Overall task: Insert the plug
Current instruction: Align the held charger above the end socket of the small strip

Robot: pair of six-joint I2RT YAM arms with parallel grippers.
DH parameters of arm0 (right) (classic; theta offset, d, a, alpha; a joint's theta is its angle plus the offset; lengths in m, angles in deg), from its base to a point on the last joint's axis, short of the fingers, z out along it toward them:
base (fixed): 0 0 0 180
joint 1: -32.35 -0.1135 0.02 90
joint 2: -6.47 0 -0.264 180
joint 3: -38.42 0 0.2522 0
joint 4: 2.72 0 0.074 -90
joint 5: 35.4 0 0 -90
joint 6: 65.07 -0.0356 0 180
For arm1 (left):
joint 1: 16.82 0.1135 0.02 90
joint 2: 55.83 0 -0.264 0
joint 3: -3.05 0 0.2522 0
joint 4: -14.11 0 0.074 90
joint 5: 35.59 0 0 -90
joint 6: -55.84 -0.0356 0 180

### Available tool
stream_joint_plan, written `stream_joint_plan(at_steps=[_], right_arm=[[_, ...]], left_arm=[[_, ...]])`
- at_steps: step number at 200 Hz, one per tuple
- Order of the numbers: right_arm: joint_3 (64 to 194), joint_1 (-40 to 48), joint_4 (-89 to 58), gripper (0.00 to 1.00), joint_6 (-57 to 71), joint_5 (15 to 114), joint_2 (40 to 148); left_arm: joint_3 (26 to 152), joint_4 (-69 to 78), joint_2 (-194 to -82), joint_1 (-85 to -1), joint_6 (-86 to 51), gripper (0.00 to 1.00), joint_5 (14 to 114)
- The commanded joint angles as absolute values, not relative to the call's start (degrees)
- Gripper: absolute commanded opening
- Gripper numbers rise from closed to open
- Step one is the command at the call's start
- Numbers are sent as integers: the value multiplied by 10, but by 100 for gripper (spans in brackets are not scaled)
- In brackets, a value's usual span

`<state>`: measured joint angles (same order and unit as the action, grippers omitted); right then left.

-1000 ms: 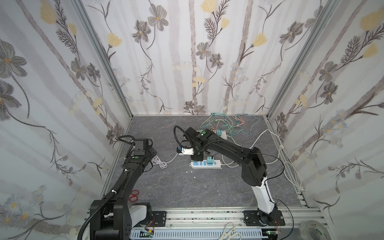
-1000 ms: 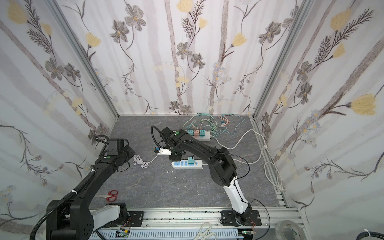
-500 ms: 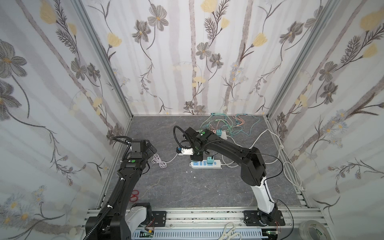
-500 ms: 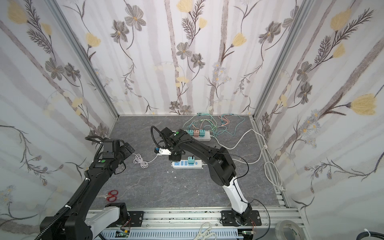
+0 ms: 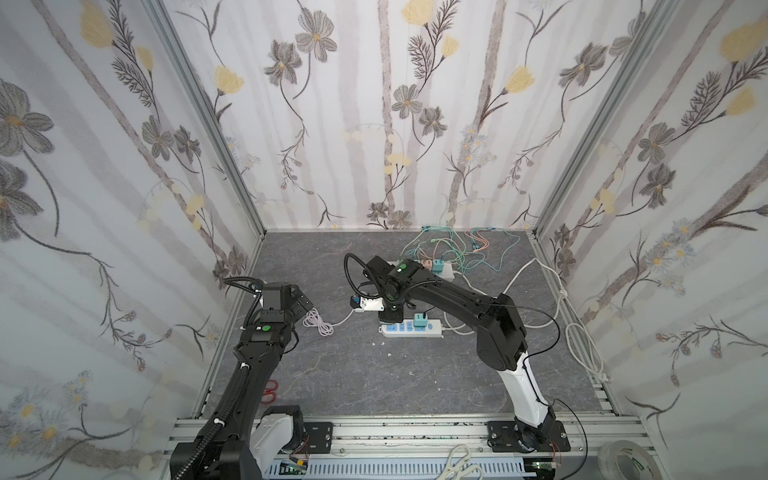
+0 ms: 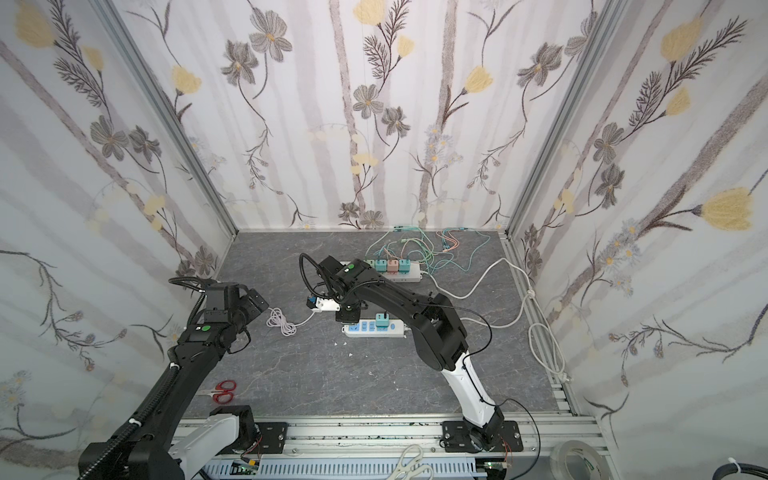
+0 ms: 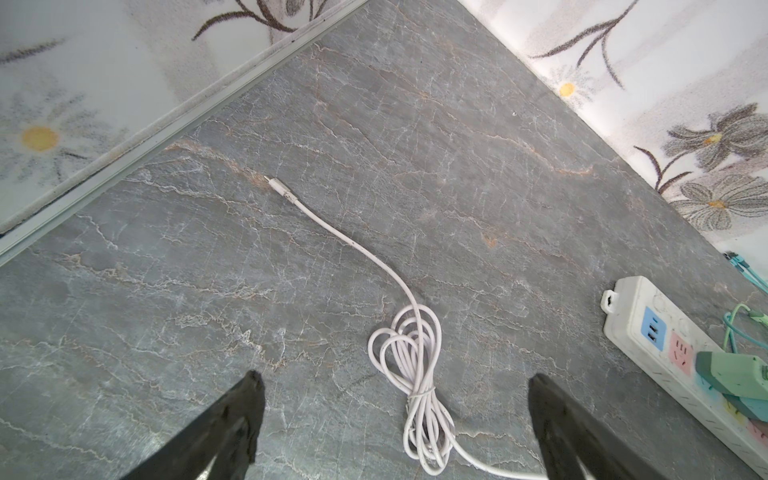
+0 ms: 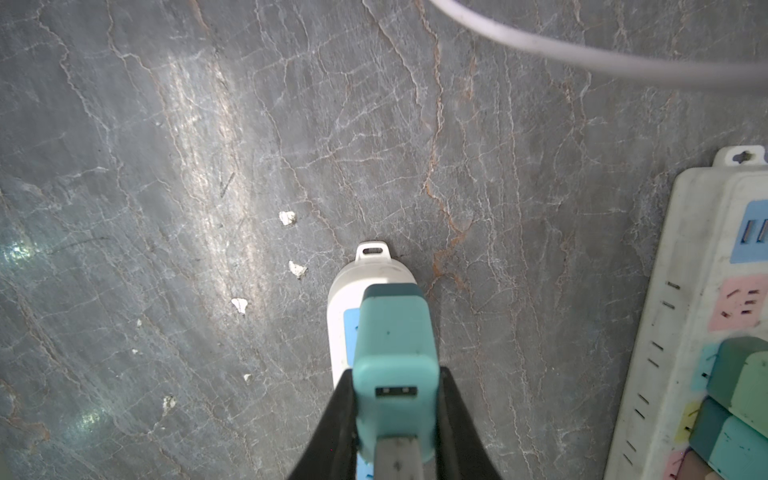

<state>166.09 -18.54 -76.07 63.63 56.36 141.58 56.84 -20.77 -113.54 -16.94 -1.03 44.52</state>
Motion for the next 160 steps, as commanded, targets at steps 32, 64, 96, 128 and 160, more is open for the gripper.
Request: stream_joint_plan(at_steps=[32, 64, 96, 128, 160], right_arm=[[1667, -180, -777, 0, 646, 559, 1392], [1667, -173, -788, 0, 635, 550, 1392], [1667, -173, -790, 0, 626, 563, 1410], [1666, -173, -784, 0, 620, 562, 1421], [1664, -173, -788, 0, 618, 563, 1428]], left_arm=[[566, -195, -1136, -169, -16, 100, 435], [565, -193, -1137, -169, -17, 100, 434], [565, -192, -1139, -169, -16, 100, 438], [565, -192, -1140, -170, -21, 100, 444], [564, -191, -1142, -170, -21, 100, 446]])
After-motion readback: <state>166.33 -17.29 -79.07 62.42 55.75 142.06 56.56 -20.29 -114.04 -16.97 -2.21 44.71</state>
